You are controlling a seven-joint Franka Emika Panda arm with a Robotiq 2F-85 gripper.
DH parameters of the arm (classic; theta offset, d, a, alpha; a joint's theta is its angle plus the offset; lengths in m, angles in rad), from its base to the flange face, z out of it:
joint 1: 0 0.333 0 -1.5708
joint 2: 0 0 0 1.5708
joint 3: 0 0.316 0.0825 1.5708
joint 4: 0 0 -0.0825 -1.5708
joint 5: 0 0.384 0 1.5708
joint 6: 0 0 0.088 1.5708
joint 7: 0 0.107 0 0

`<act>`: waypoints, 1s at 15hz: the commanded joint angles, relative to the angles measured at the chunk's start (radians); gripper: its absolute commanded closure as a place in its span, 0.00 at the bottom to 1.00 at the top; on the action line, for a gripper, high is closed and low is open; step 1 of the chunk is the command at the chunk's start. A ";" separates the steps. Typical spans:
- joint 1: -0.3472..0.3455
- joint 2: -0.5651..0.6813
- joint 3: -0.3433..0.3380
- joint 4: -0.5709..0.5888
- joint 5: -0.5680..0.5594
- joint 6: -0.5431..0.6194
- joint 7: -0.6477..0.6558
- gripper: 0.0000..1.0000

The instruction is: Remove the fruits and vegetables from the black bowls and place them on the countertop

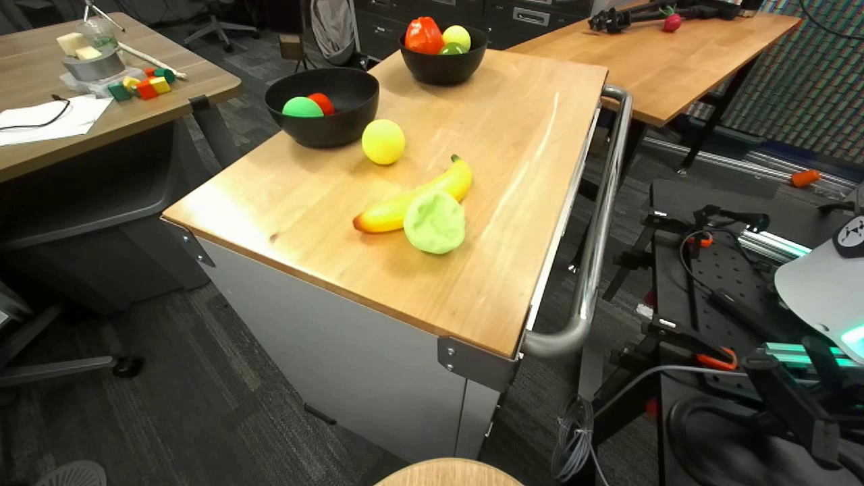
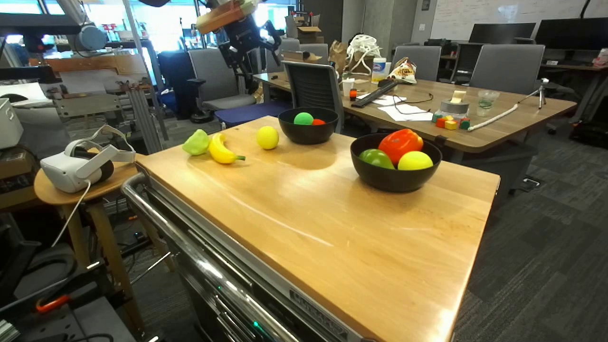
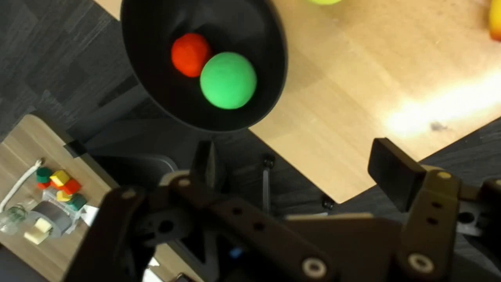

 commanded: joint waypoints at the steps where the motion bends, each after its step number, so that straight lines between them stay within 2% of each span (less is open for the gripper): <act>1: -0.065 0.116 -0.017 0.122 0.073 0.101 -0.072 0.00; 3: -0.089 0.178 -0.035 0.185 0.103 0.085 -0.069 0.00; 4: -0.067 0.098 -0.033 0.090 0.076 0.071 -0.048 0.00; 9: -0.089 0.185 -0.046 0.163 0.095 0.079 -0.060 0.00; 15: -0.148 0.299 -0.009 0.249 0.225 0.021 -0.215 0.00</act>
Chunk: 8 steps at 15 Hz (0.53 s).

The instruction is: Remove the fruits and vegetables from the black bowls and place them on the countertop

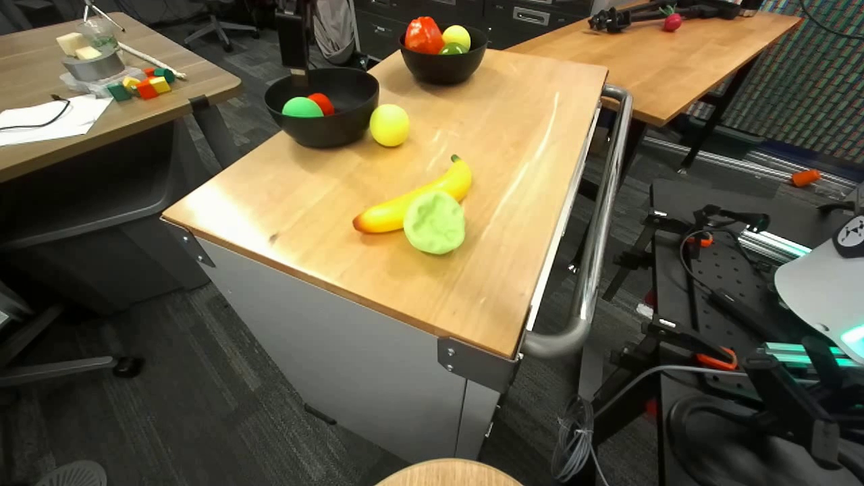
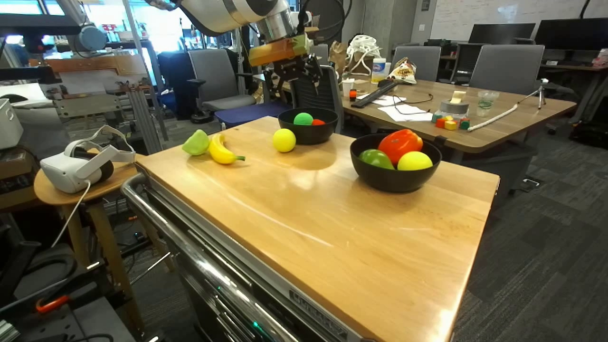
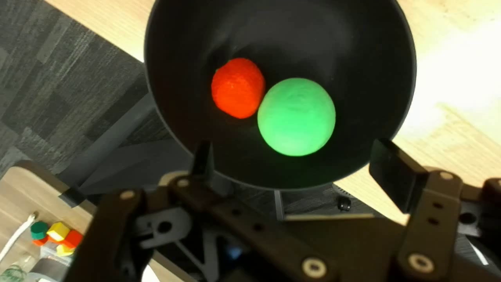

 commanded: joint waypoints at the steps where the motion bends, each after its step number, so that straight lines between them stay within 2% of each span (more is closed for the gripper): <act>1: -0.040 0.095 0.026 0.109 0.088 -0.065 -0.118 0.00; 8: -0.059 0.244 0.018 0.323 0.104 -0.217 -0.226 0.00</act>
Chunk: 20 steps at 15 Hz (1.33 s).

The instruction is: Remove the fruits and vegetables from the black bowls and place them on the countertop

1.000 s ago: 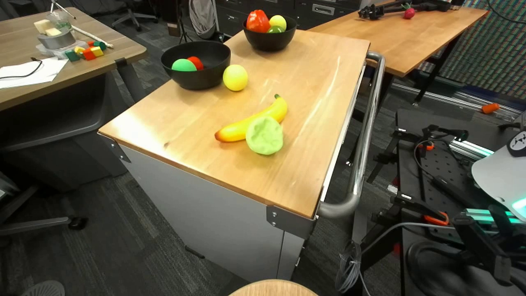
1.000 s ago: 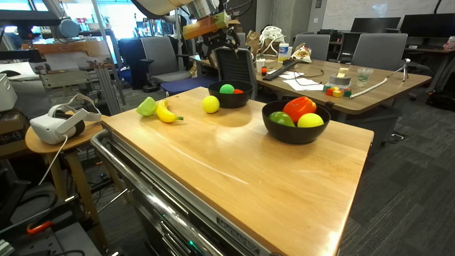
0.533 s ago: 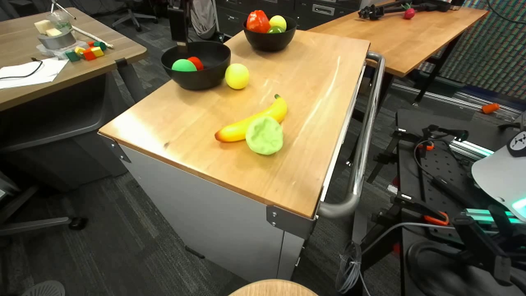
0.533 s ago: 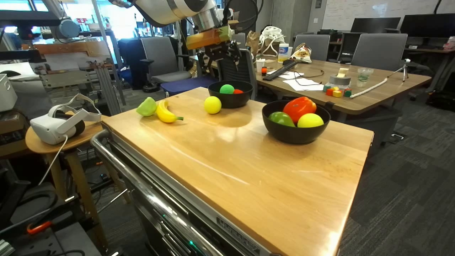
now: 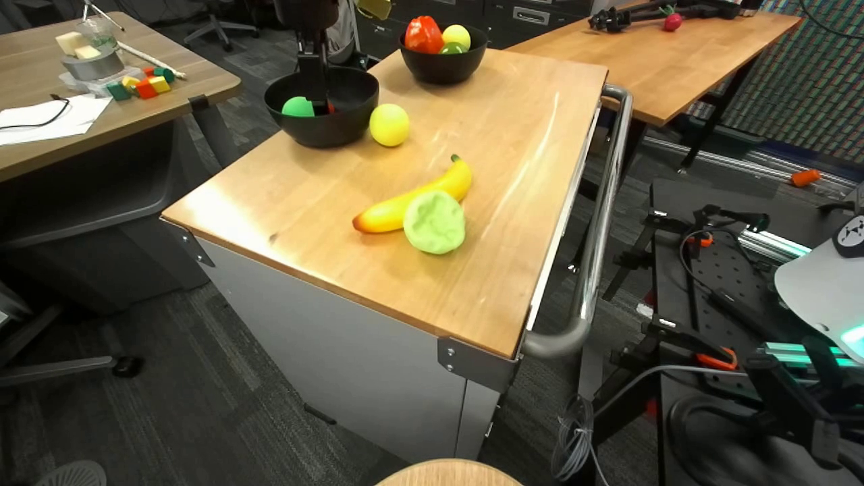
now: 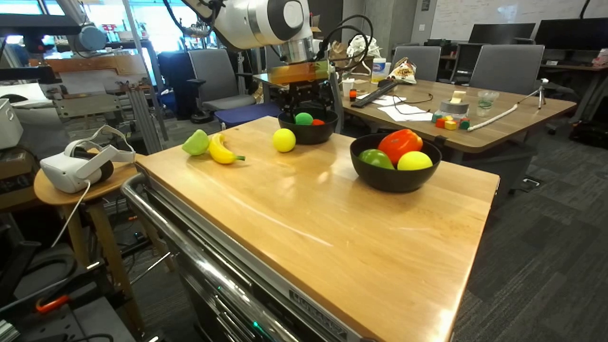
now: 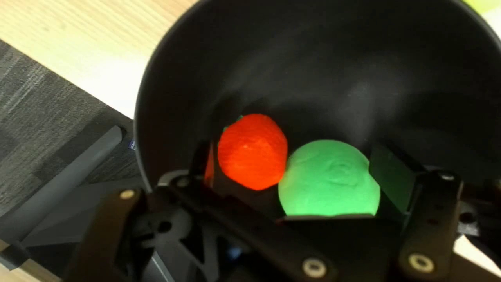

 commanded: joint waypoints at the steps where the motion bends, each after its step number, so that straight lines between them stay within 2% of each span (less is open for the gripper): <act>1: -0.009 0.089 0.011 0.183 0.016 -0.108 -0.076 0.00; 7: -0.018 0.191 0.020 0.366 0.041 -0.251 -0.141 0.00; 13: -0.018 0.279 0.016 0.493 0.050 -0.342 -0.162 0.00; 14: -0.017 0.289 0.015 0.508 0.050 -0.352 -0.162 0.17; 20: -0.017 0.309 0.006 0.534 0.042 -0.387 -0.158 0.65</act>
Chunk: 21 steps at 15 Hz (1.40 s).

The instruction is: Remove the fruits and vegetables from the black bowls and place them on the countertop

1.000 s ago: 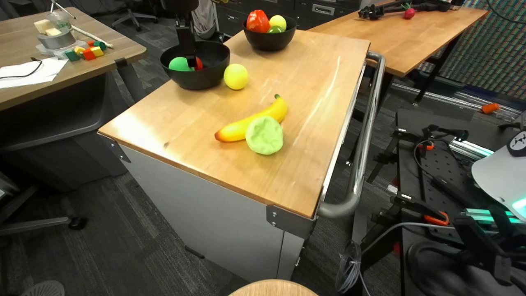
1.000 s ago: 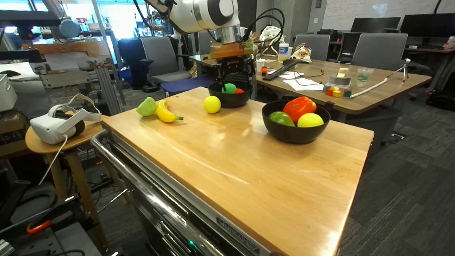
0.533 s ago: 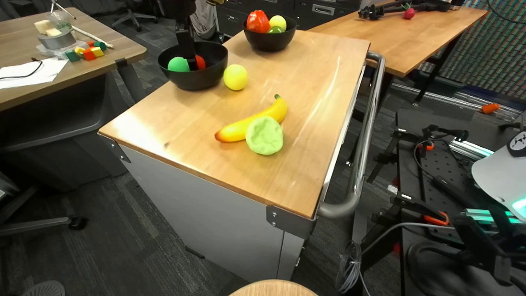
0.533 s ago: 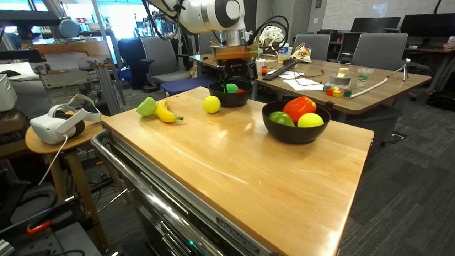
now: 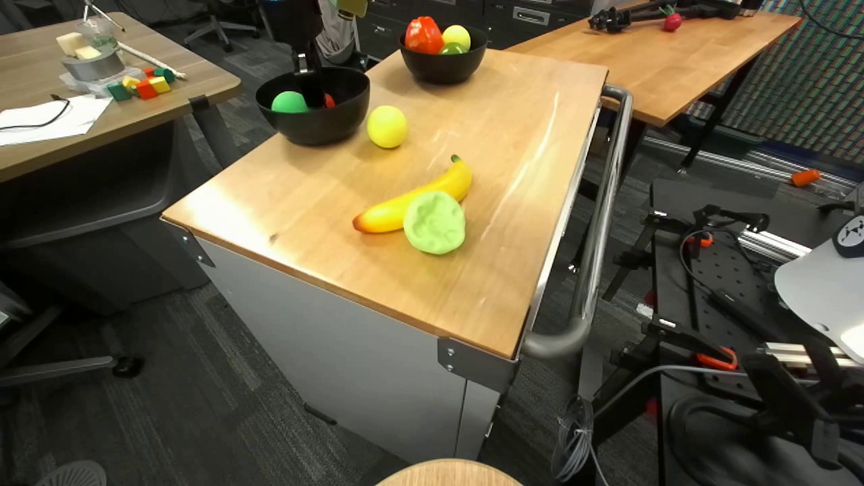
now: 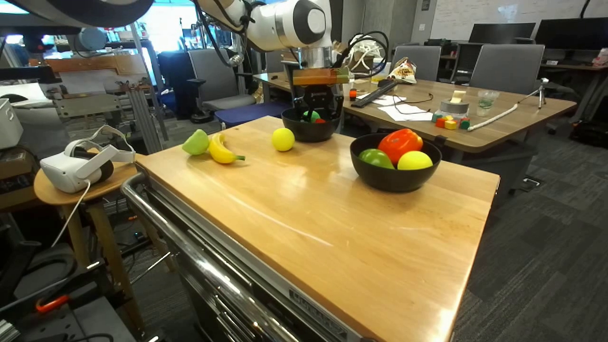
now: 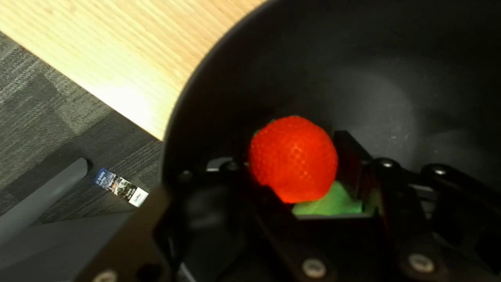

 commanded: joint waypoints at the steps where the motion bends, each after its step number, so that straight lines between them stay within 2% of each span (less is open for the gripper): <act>1: -0.008 0.018 0.001 0.052 0.017 -0.042 -0.017 0.73; 5: -0.011 -0.018 -0.002 -0.014 0.016 -0.040 0.003 0.74; 9: -0.006 -0.115 0.003 -0.149 0.012 -0.013 0.019 0.74; 18: -0.013 -0.376 0.018 -0.569 0.025 0.049 0.087 0.74; 21: -0.010 -0.478 0.006 -0.711 0.000 0.123 0.105 0.74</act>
